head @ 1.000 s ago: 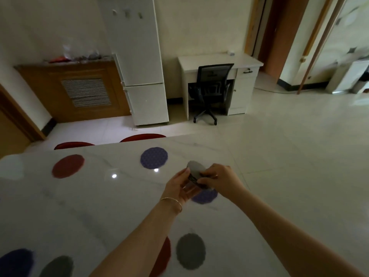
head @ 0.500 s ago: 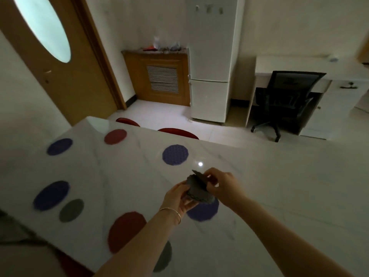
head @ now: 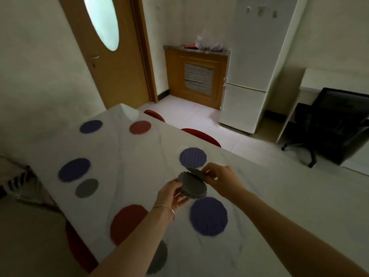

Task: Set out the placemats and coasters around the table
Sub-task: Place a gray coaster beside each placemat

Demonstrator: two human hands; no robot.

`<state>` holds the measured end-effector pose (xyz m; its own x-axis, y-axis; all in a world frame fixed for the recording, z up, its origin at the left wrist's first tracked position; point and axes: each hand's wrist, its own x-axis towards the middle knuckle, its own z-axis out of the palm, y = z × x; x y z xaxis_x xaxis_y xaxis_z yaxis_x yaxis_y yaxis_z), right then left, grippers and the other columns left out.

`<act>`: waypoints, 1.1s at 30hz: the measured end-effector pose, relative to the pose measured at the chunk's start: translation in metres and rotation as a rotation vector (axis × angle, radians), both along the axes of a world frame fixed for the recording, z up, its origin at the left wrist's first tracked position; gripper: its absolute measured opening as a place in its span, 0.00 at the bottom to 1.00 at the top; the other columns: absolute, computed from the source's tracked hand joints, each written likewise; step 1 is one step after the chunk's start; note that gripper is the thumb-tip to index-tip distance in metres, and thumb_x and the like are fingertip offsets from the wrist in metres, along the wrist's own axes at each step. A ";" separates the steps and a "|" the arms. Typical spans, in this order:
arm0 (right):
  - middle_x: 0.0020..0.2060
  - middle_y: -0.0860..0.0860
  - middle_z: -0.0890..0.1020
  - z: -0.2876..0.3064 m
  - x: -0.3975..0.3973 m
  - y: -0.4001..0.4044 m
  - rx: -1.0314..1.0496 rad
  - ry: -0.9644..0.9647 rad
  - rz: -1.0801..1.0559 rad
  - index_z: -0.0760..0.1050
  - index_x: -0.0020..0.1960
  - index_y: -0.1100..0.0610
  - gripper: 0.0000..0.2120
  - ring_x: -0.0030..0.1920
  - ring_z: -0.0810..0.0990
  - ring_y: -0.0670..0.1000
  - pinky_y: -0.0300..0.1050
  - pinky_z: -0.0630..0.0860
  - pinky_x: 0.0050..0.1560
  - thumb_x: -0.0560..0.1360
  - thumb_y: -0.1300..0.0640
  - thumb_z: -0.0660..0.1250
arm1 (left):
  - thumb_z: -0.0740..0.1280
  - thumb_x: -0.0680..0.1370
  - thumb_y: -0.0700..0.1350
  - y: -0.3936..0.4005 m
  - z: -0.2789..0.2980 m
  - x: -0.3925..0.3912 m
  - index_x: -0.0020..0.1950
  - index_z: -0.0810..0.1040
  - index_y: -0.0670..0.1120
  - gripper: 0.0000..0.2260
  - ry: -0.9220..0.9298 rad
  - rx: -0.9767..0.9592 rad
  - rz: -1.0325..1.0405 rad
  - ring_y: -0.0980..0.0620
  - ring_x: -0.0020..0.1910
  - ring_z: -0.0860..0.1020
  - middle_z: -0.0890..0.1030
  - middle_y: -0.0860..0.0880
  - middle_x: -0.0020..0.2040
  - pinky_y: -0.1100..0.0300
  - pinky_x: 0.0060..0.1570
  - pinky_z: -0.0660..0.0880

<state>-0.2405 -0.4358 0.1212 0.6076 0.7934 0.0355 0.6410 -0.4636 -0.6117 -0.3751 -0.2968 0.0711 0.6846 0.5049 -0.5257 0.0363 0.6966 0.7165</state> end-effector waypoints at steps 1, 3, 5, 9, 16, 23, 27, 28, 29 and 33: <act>0.46 0.45 0.82 -0.003 0.008 0.002 0.010 -0.002 0.031 0.74 0.53 0.44 0.07 0.46 0.79 0.44 0.41 0.76 0.52 0.75 0.53 0.66 | 0.70 0.70 0.39 -0.001 -0.001 0.003 0.51 0.81 0.43 0.10 0.008 -0.002 0.026 0.42 0.41 0.85 0.85 0.40 0.42 0.54 0.35 0.80; 0.46 0.46 0.82 -0.009 0.024 0.006 0.043 0.005 0.086 0.74 0.53 0.44 0.07 0.46 0.79 0.44 0.41 0.76 0.52 0.75 0.52 0.66 | 0.70 0.70 0.38 -0.004 -0.003 0.010 0.50 0.82 0.43 0.09 0.030 0.003 0.089 0.41 0.42 0.84 0.86 0.40 0.41 0.54 0.36 0.80; 0.46 0.46 0.82 -0.018 0.043 0.006 0.092 0.022 0.131 0.74 0.52 0.46 0.07 0.45 0.79 0.43 0.39 0.74 0.50 0.75 0.53 0.66 | 0.69 0.71 0.39 -0.010 -0.005 0.020 0.48 0.82 0.44 0.08 0.055 0.008 0.152 0.42 0.42 0.84 0.86 0.41 0.40 0.54 0.35 0.80; 0.46 0.46 0.82 -0.036 0.080 -0.007 0.132 0.090 0.243 0.75 0.52 0.48 0.07 0.44 0.78 0.41 0.36 0.72 0.49 0.75 0.55 0.67 | 0.69 0.71 0.39 -0.041 -0.004 0.044 0.49 0.82 0.44 0.07 0.110 0.003 0.301 0.44 0.39 0.84 0.86 0.43 0.38 0.55 0.33 0.79; 0.46 0.50 0.83 -0.056 0.145 -0.032 0.051 0.153 0.246 0.76 0.55 0.50 0.09 0.42 0.79 0.45 0.34 0.72 0.43 0.76 0.59 0.63 | 0.68 0.72 0.37 -0.094 0.004 0.079 0.52 0.81 0.41 0.10 0.117 -0.106 0.472 0.42 0.43 0.82 0.83 0.38 0.49 0.51 0.35 0.80; 0.37 0.52 0.82 -0.087 0.163 -0.041 -0.115 -0.059 0.196 0.77 0.52 0.53 0.08 0.33 0.78 0.50 0.42 0.74 0.34 0.76 0.58 0.61 | 0.64 0.74 0.36 -0.099 -0.020 0.067 0.47 0.80 0.44 0.06 0.153 -0.172 0.645 0.42 0.44 0.79 0.81 0.41 0.46 0.53 0.29 0.80; 0.34 0.54 0.83 -0.107 0.163 -0.051 -0.162 -0.232 0.145 0.79 0.51 0.53 0.08 0.30 0.79 0.54 0.39 0.70 0.33 0.75 0.61 0.63 | 0.64 0.75 0.36 -0.098 -0.043 0.060 0.46 0.79 0.44 0.06 0.161 -0.230 0.701 0.42 0.43 0.79 0.81 0.41 0.45 0.53 0.29 0.80; 0.35 0.53 0.83 -0.110 0.163 -0.053 -0.175 -0.280 0.161 0.79 0.51 0.53 0.09 0.31 0.80 0.54 0.40 0.72 0.31 0.75 0.61 0.63 | 0.64 0.75 0.36 -0.099 -0.048 0.060 0.47 0.79 0.44 0.06 0.157 -0.237 0.709 0.42 0.44 0.79 0.81 0.41 0.45 0.53 0.28 0.80; 0.36 0.51 0.83 -0.114 0.162 -0.053 -0.176 -0.339 0.204 0.79 0.50 0.52 0.09 0.31 0.81 0.52 0.40 0.74 0.30 0.74 0.62 0.65 | 0.64 0.75 0.36 -0.100 -0.053 0.060 0.47 0.79 0.44 0.06 0.152 -0.246 0.712 0.41 0.44 0.79 0.81 0.41 0.45 0.53 0.28 0.80; 0.44 0.48 0.86 -0.131 0.158 -0.061 -0.085 -0.413 0.435 0.81 0.46 0.51 0.19 0.35 0.84 0.47 0.37 0.77 0.27 0.60 0.68 0.76 | 0.64 0.74 0.36 -0.105 -0.069 0.058 0.52 0.79 0.43 0.09 0.132 -0.269 0.694 0.41 0.47 0.80 0.81 0.40 0.48 0.52 0.30 0.80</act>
